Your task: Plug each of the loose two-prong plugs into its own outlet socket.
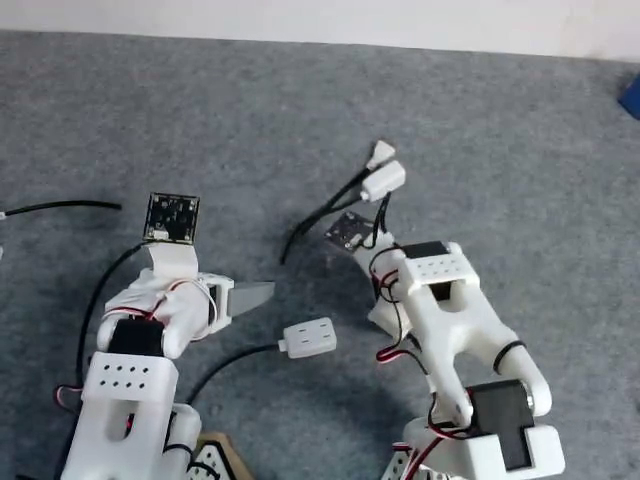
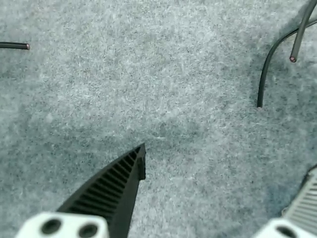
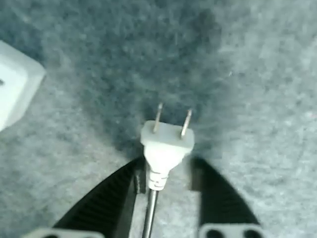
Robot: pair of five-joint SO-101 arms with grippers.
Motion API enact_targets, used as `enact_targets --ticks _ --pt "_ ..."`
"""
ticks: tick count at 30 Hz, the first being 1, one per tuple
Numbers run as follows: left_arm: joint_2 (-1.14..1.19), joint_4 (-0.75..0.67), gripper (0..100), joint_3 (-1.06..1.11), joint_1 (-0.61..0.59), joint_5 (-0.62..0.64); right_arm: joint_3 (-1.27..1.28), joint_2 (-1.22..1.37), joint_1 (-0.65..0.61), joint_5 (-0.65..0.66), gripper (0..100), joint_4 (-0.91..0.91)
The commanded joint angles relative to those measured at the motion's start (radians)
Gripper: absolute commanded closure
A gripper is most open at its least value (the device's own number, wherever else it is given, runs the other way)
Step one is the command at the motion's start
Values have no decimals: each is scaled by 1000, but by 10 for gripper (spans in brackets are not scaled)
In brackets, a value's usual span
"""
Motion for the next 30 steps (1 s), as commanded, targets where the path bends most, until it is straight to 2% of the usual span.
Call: enact_targets --ticks 1,8,27,30 --pt "-2 -15 537 -5 -1 3 7 -1 -5 -12 980 2" --pt "-2 -15 536 -5 -1 3 15 -84 -12 -11 992 88" --pt "-2 -14 536 -5 -2 3 21 48 -13 -14 988 77" --pt "-2 -14 536 -5 -2 3 73 41 -13 -15 966 16"
